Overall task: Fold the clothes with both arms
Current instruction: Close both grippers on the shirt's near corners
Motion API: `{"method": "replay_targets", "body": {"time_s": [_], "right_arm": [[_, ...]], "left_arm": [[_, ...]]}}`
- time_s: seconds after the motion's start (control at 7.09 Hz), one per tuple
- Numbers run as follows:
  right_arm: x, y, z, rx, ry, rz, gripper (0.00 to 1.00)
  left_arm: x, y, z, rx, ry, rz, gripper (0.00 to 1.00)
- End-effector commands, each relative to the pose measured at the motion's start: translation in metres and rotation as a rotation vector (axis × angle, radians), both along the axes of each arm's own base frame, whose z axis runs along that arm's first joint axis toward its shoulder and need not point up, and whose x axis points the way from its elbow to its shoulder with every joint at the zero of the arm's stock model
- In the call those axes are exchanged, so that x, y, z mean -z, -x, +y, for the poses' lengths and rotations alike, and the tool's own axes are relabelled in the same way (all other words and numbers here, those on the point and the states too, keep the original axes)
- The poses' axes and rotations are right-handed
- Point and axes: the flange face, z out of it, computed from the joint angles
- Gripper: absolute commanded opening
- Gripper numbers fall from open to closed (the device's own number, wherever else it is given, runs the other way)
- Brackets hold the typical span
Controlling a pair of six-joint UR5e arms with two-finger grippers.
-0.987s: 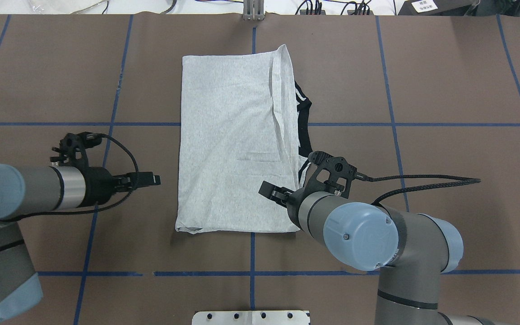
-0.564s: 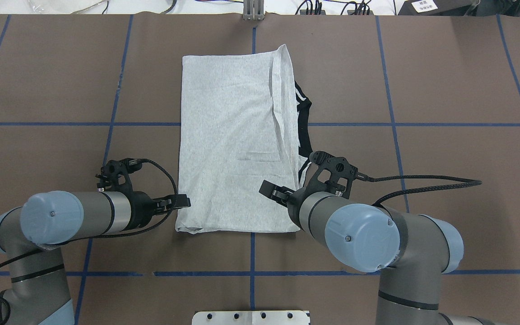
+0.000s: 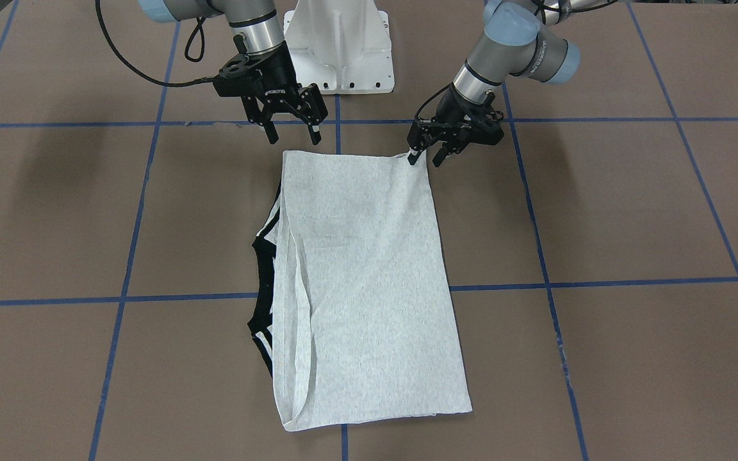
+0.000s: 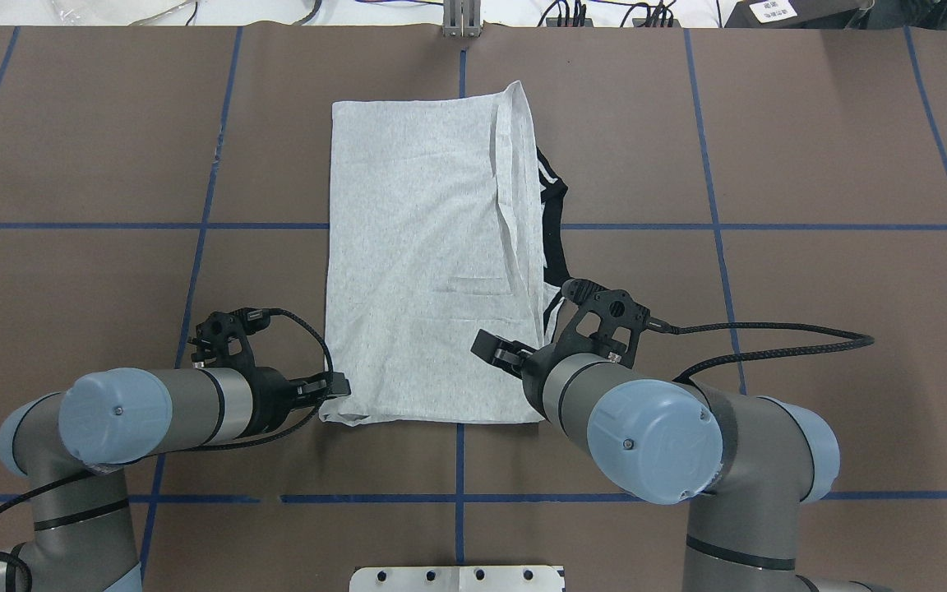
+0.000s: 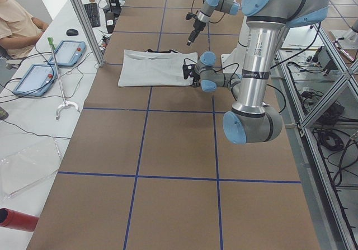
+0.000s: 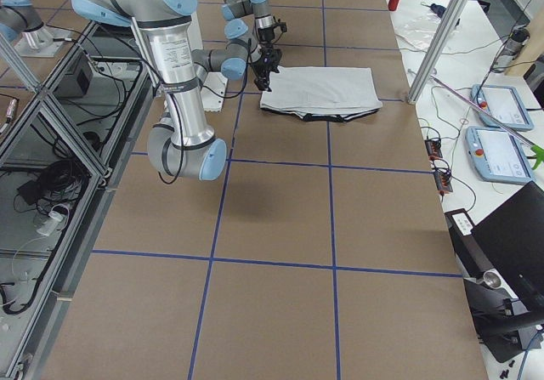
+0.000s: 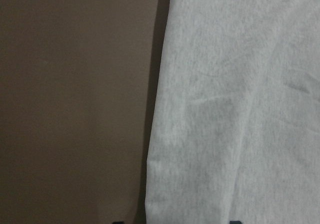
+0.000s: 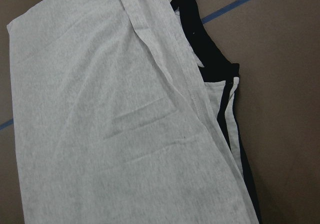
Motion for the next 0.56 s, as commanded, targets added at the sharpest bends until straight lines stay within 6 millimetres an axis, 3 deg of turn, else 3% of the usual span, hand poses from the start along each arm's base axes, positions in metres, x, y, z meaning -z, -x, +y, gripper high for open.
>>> {"method": "replay_targets", "body": {"time_s": [0.0, 0.14, 0.28, 0.42], "right_arm": [[-0.001, 0.001, 0.001, 0.0, -0.001, 0.003, 1.0], [-0.001, 0.002, 0.002, 0.002, -0.001, 0.003, 1.0], [-0.006, 0.009, 0.008, 0.001, 0.016, 0.006, 1.0], [-0.007, 0.019, 0.013, -0.024, 0.049, -0.007, 0.99]], "left_arm": [[-0.001, -0.003, 0.004, 0.003, 0.004, -0.003, 0.53], [-0.001, -0.003, 0.005, 0.001, 0.003, 0.0, 0.45], [0.0, -0.008, 0.012, -0.014, 0.003, 0.0, 0.28], [0.003, -0.008, 0.013, -0.016, 0.001, 0.006, 0.0]]}}
